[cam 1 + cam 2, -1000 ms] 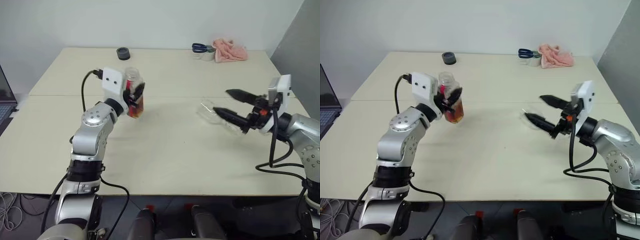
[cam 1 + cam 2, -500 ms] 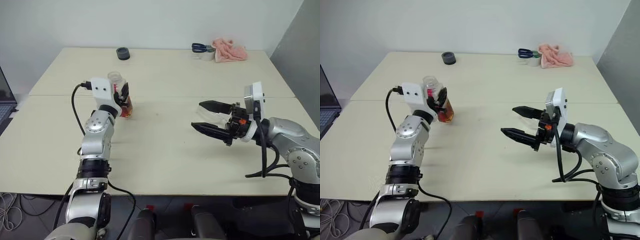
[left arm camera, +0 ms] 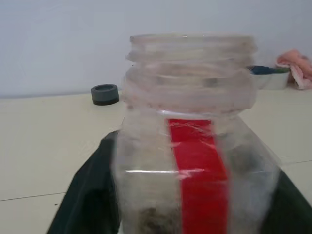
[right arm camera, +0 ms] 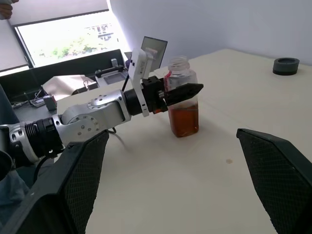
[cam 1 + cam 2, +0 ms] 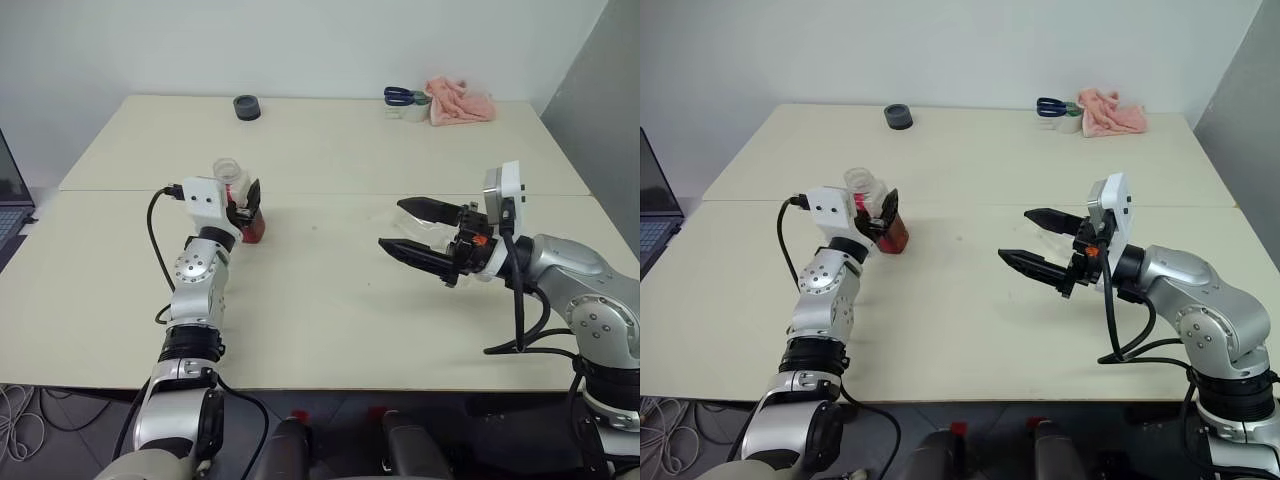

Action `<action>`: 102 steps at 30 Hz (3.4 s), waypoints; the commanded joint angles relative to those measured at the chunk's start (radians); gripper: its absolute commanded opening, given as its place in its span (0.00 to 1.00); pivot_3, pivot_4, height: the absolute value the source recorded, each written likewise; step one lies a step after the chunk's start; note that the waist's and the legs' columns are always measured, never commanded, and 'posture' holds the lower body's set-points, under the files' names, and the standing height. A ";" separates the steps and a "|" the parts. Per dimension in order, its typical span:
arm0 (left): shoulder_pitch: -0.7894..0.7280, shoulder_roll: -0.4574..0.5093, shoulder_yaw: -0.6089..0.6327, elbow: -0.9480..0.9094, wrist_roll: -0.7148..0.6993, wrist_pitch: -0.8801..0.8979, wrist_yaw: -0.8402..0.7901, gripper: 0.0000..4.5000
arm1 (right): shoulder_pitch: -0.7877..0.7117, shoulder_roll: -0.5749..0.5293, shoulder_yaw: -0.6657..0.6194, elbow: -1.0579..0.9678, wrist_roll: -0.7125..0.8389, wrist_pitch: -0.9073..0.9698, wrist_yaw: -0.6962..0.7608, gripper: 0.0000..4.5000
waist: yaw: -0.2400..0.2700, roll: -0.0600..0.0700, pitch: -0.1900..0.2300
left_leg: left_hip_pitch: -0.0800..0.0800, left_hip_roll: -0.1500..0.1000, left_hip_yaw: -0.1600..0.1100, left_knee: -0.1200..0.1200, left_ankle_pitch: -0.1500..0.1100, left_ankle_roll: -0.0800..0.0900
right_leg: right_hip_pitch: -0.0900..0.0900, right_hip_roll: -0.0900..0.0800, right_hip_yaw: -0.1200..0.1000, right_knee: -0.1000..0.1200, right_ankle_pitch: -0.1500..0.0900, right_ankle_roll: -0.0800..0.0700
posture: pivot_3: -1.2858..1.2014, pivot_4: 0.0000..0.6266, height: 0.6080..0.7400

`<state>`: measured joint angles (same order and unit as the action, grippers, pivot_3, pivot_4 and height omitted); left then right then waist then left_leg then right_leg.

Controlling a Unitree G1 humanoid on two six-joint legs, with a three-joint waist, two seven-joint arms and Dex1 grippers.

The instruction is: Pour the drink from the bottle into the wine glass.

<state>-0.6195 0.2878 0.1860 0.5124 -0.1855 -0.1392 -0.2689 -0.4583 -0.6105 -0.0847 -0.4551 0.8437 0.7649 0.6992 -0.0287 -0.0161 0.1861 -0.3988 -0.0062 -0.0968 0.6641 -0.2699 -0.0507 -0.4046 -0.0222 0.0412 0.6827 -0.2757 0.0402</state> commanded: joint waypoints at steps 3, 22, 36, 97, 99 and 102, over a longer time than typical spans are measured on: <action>0.010 0.006 0.019 -0.040 -0.004 0.016 0.022 0.99 | -0.008 -0.009 -0.003 -0.045 -0.008 -0.014 -0.003 1.00 | 0.000 0.000 0.000 | 0.000 0.000 0.000 0.000 0.000 0.000 | 0.000 0.000 0.000 0.000 0.000 0.000 | 0.52 0.24 1.00; 0.458 0.006 -0.042 -0.677 -0.048 0.455 0.020 0.99 | 0.083 -0.184 0.071 -0.080 -0.218 0.016 -0.042 1.00 | 0.000 0.000 -0.001 | 0.001 0.000 0.000 0.000 0.000 0.000 | 0.000 0.000 0.001 0.000 0.000 0.000 | 0.52 0.24 1.00; 0.245 0.329 -0.256 -0.925 -0.358 0.712 -0.613 0.99 | -0.467 -0.312 0.390 0.502 -0.567 0.036 0.231 1.00 | -0.003 0.001 0.000 | 0.001 0.001 0.003 -0.001 0.000 0.000 | 0.000 0.001 0.002 -0.002 0.000 0.000 | 0.52 0.24 1.00; 0.911 0.086 -0.125 -1.280 -0.260 0.586 -0.140 1.00 | -0.341 0.631 0.087 1.075 -0.722 -0.721 -0.190 0.04 | -0.005 0.001 0.000 | 0.002 0.001 0.004 -0.002 0.000 0.000 | -0.001 0.000 0.004 0.000 0.002 -0.002 | 0.52 0.24 1.00; 0.928 0.094 -0.098 -1.293 -0.259 0.585 -0.130 1.00 | -0.329 0.635 0.115 1.136 -0.752 -0.765 -0.192 0.04 | -0.007 0.001 0.000 | 0.003 0.002 0.004 -0.002 0.000 0.000 | -0.001 0.001 0.003 0.000 0.002 -0.002 | 0.52 0.24 1.00; 0.960 0.104 -0.053 -1.314 -0.270 0.580 -0.131 1.00 | -0.312 0.644 0.135 1.173 -0.769 -0.785 -0.198 0.04 | -0.009 0.001 -0.001 | 0.005 0.003 0.005 -0.002 0.000 0.000 | 0.000 0.002 0.004 0.000 0.002 -0.003 | 0.52 0.24 1.00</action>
<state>0.3260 0.3830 0.0991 -0.7520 -0.4378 0.4519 -0.4028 -0.7768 0.0247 0.0371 0.7019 0.0896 -0.0014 0.5063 -0.0379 -0.0148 0.1853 -0.3934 -0.0031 -0.0918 0.6614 -0.2700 -0.0507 -0.4039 -0.0199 0.0453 0.6830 -0.2734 0.0376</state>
